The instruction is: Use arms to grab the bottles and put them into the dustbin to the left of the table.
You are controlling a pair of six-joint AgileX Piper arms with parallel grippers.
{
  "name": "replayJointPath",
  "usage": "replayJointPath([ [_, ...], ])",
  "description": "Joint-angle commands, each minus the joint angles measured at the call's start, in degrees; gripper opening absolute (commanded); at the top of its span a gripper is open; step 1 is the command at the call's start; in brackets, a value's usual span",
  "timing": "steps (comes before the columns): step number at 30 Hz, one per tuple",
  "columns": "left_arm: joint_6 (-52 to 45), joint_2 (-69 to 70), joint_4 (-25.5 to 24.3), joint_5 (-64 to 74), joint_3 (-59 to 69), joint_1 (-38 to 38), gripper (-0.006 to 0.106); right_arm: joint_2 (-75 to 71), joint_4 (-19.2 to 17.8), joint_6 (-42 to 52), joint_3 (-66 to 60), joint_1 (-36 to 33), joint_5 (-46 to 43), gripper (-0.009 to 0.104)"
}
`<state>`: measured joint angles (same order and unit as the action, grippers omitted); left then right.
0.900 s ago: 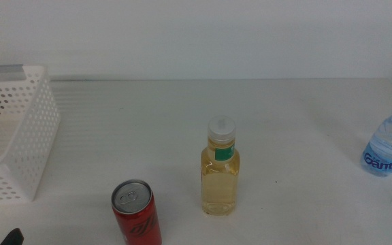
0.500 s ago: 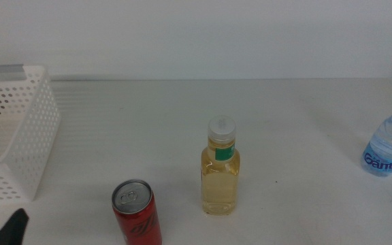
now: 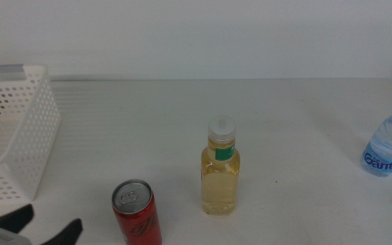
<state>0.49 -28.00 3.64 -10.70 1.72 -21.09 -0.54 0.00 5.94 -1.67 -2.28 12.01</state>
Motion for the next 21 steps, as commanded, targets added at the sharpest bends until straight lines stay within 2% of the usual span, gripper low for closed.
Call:
replayJointPath([
  [1,1.05,-3.01,2.15,-5.12,0.25,-2.74,0.09,-1.58,-0.3,0.28,0.5,0.4,-4.56,0.068],
  [4,1.09,-6.71,4.63,-6.61,0.25,-5.63,0.09,-1.58,-0.3,0.28,0.5,0.4,-4.56,0.068],
  [11,1.07,-15.05,4.87,-20.02,0.31,-11.03,0.09,-1.58,-0.3,0.28,0.5,0.4,-4.56,0.068],
  [21,2.31,-14.7,4.58,-23.91,0.36,-11.61,0.09,-1.58,-0.3,0.28,0.5,0.4,-4.56,0.068],
])
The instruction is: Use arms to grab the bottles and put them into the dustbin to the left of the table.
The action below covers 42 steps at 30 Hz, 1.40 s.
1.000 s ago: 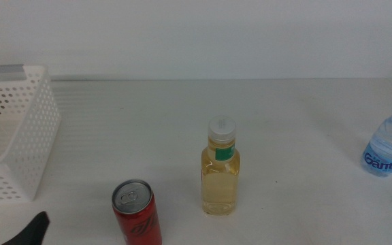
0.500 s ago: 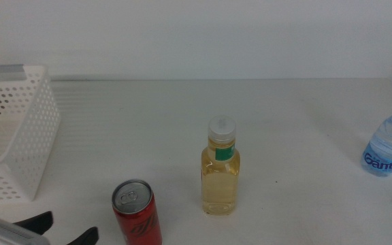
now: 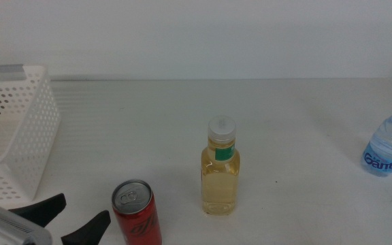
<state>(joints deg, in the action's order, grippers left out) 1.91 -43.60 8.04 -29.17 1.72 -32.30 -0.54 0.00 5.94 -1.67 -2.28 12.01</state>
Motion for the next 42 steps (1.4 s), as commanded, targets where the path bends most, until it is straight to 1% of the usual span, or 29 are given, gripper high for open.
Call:
replayJointPath([
  [1,0.97,1.77,-0.36,-5.4,0.36,-0.4,0.09,-1.58,-0.3,0.28,0.5,0.4,-4.56,0.068],
  [6,1.15,6.11,-3.41,-3.97,0.36,-0.4,0.09,-1.58,-0.3,0.28,0.5,0.4,-4.56,0.068],
  [11,2.36,10.03,-3.99,-0.72,0.36,-0.73,0.09,-1.58,-0.3,0.28,0.5,0.4,-4.56,0.068],
  [16,2.0,4.81,-3.9,-1.91,0.36,-6.23,0.09,-1.58,-0.3,0.28,0.5,0.4,-4.56,0.068],
  [23,0.07,-3.11,-1.63,-11.32,0.36,-10.52,0.09,-1.58,-0.3,0.28,0.5,0.4,-4.56,0.068],
  [28,1.32,-9.84,-1.75,-15.7,0.36,-10.57,0.09,-1.58,-0.3,0.28,0.5,0.4,-4.56,0.068],
  [33,2.17,-16.28,-1.75,-24.31,0.36,-10.51,0.09,-1.58,-0.3,0.28,0.5,0.4,-4.56,0.068],
  [37,2.17,-17.4,-2.11,-27.11,0.36,-10.51,0.09,-1.58,-0.3,0.28,0.5,0.4,-4.56,0.068],
  [42,2.17,-17.4,-2.06,-27.11,0.36,-10.51,0.09,-1.58,-0.3,0.28,0.5,0.4,-4.56,0.068],
])
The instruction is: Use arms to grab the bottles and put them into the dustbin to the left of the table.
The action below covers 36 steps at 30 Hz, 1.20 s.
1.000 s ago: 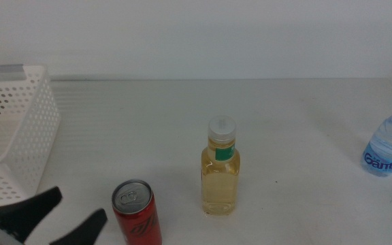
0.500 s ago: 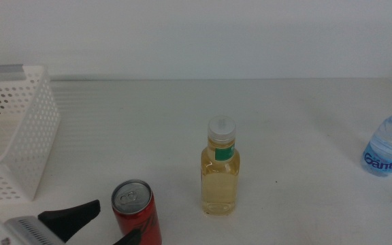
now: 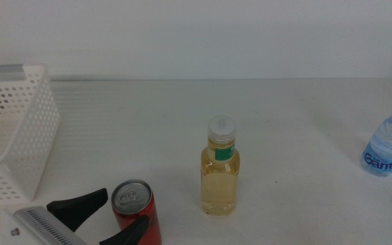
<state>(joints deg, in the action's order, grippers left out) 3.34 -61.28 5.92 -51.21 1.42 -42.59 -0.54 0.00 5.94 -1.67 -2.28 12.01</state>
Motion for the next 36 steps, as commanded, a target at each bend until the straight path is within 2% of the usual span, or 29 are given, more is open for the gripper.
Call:
replayJointPath([
  [1,0.8,0.28,0.04,-5.06,0.66,-0.23,0.09,-1.58,-0.3,0.28,0.5,0.4,-4.56,0.068],
  [19,0.53,-1.8,0.82,-7.29,0.53,-0.09,0.09,-1.58,-0.3,0.28,0.5,0.4,-4.56,0.068],
  [32,1.76,-17.95,0.3,-23.89,0.53,-0.09,0.09,-1.58,-0.3,0.28,0.5,0.4,-4.56,0.068],
  [36,3.61,-22.6,0.04,-24.2,0.15,-0.09,0.09,-1.58,-0.3,0.28,0.5,0.4,-4.56,0.068],
])
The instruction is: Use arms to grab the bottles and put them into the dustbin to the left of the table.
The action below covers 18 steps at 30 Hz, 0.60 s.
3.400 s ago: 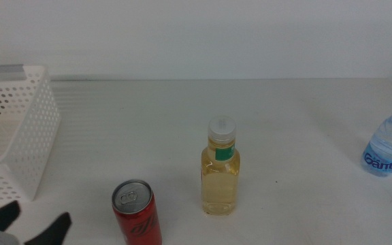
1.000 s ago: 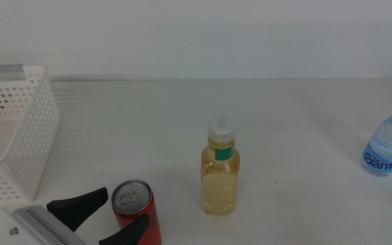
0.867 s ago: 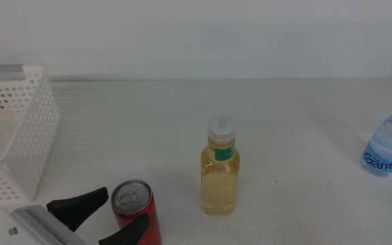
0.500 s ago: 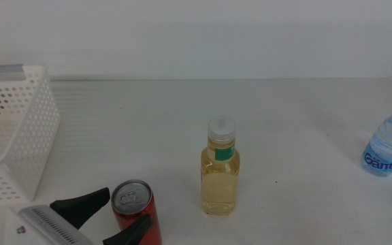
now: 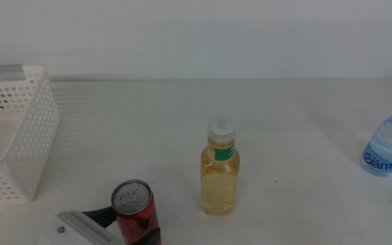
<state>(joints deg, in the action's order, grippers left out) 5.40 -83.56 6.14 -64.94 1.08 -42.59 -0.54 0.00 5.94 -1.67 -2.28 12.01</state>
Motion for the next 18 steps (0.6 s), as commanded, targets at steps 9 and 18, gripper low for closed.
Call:
replayJointPath([
  [9,0.12,-2.75,1.41,-10.47,-0.23,-0.09,0.09,-1.58,-0.3,0.28,0.5,0.4,-4.56,0.068],
  [18,-1.12,-2.84,2.42,-10.16,-3.24,-0.09,0.087,-1.58,-0.3,0.28,0.5,0.4,-4.56,0.068],
])
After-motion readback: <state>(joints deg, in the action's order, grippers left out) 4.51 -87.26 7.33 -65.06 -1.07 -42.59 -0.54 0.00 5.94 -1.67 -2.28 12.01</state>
